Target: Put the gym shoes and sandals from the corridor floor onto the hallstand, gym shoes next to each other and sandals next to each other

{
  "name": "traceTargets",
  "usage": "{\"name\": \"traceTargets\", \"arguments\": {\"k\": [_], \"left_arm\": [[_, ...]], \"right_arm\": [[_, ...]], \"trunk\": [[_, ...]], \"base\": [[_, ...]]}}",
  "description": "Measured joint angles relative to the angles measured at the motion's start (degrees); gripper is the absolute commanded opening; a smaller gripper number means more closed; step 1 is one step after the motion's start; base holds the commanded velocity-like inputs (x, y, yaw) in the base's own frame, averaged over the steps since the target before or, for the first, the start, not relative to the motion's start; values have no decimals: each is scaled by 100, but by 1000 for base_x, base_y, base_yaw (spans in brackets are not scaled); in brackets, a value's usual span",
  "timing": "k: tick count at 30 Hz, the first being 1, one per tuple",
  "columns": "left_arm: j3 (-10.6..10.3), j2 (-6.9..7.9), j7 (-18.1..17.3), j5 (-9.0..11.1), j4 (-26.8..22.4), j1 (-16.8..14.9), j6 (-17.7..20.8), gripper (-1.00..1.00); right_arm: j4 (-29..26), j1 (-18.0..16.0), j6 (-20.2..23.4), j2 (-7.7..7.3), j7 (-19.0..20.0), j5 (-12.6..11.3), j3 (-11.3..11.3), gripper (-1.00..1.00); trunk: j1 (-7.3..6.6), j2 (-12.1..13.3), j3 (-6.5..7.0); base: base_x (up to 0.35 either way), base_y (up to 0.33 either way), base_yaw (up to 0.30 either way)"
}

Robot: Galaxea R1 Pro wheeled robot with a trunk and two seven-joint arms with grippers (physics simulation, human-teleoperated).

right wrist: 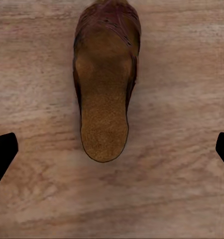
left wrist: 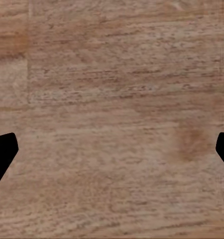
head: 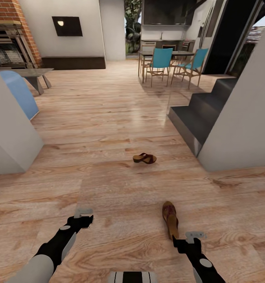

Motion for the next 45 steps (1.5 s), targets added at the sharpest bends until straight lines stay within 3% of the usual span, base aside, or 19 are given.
{"name": "traceTargets", "arguments": {"k": [9,45], "left_arm": [[5,25,5,-10,-16,7,4,100],[-18,25,-5,-55,-24,-9,12,100]], "right_arm": [[-10,-142,-10,90,-47,6,-7,100],[2,-155,-24,6,-58,15,-43,100]], "trunk": [[1,0,0],[1,0,-41]], "base": [[99,177,0],[31,3,-26]]}}
